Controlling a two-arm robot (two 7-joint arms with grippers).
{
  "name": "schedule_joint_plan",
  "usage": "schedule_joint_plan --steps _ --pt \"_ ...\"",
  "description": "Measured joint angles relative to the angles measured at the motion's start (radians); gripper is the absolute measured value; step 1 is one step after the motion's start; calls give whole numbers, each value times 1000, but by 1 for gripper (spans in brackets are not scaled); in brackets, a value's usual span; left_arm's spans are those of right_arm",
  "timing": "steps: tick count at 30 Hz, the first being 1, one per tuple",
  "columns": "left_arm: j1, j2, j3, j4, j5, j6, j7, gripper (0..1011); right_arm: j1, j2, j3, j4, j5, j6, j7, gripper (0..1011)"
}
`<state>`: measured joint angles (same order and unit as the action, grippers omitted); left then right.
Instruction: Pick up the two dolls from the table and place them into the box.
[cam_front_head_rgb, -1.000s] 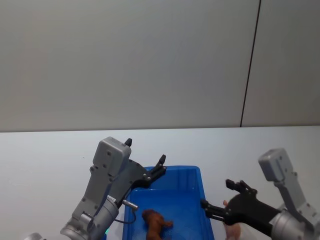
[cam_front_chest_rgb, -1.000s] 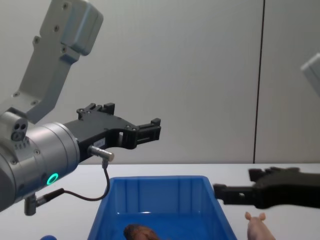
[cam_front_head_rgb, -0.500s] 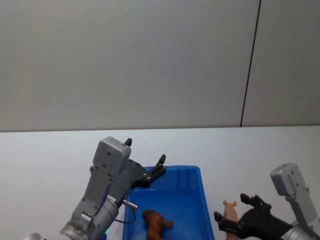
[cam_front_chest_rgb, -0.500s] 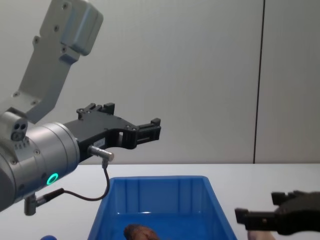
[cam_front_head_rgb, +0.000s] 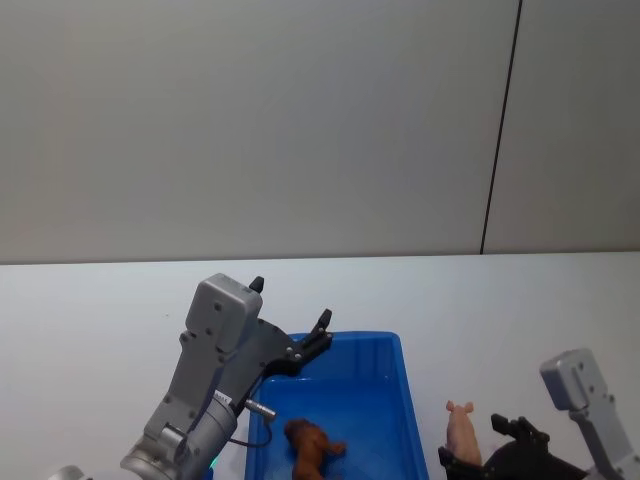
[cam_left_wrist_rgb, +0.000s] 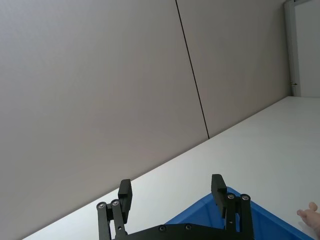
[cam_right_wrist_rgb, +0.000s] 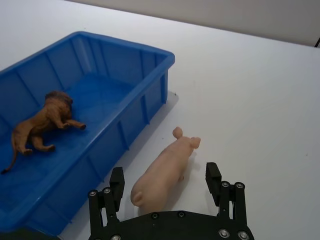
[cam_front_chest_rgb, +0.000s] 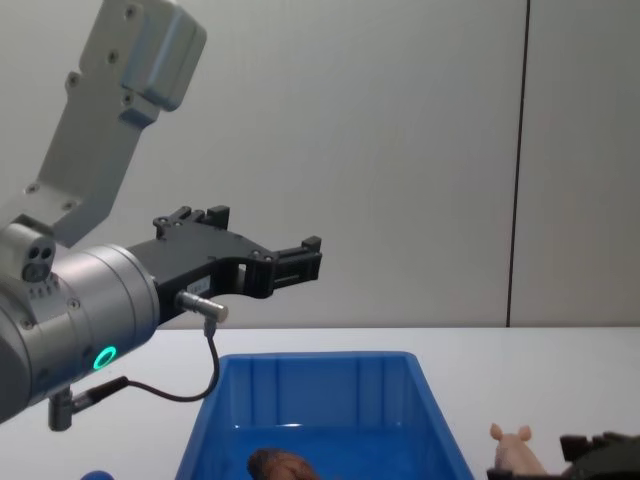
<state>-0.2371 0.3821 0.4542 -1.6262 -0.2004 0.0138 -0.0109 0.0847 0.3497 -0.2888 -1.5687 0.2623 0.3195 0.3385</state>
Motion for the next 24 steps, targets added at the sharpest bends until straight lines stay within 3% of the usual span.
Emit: schedule_joint_plan --steps 10,24 --pt "0 0 0 0 0 0 0 1001 15 -14 -8 48 -1 14 6 967" --pt "0 0 0 0 0 0 0 1001 31 -34 -18 88 3 14 -2 566"
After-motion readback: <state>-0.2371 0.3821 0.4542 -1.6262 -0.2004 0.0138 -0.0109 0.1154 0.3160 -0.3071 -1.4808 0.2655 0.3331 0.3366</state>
